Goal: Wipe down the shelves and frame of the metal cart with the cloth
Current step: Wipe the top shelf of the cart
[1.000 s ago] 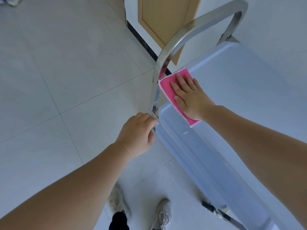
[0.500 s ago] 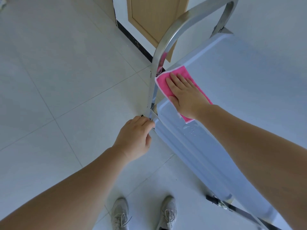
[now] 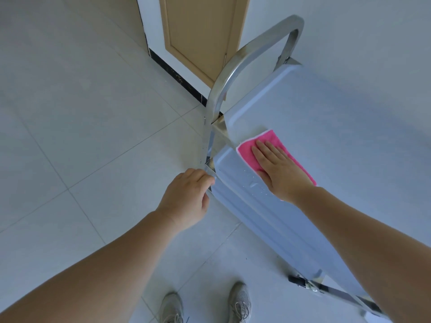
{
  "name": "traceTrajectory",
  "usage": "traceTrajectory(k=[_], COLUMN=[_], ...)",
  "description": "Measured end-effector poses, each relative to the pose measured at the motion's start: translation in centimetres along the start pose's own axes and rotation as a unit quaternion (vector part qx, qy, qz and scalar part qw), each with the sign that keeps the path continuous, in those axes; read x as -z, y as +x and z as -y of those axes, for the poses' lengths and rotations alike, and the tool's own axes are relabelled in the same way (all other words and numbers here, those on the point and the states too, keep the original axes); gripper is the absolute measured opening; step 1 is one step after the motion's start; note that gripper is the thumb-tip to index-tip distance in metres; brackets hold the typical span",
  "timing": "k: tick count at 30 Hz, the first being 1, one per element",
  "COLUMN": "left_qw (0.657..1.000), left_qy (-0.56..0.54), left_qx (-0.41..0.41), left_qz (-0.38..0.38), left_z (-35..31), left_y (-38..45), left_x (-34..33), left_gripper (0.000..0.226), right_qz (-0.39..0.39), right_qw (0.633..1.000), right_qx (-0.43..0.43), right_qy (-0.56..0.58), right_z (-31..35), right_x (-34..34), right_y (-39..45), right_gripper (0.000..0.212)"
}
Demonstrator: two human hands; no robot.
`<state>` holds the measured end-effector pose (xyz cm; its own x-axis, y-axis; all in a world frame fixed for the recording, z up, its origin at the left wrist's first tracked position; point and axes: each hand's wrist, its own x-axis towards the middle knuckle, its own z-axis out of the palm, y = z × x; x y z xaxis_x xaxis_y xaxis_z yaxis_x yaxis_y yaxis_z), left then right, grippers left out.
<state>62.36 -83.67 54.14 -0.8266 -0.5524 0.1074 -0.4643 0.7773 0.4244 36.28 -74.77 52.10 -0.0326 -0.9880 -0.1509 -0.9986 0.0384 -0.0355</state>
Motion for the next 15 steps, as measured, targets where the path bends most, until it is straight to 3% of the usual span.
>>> traceTrajectory(k=[10,15], left_qw=[0.998,0.999], left_qy=[0.005,0.017], left_qx=[-0.056,-0.042], left_qz=[0.013,0.013], left_z=[-3.8,-2.5], left_y=[2.6,1.7], left_x=[1.9,0.6], left_gripper=[0.027,0.029], right_qz=[0.027,0.005], right_qw=[0.999,0.997], right_qx=[-0.032,0.018], right_qy=[-0.005,-0.077], right_z=[-0.4,-0.3], right_x=[-0.4,-0.9], right_y=[-4.8,-3.5], right_gripper=[0.057,0.064])
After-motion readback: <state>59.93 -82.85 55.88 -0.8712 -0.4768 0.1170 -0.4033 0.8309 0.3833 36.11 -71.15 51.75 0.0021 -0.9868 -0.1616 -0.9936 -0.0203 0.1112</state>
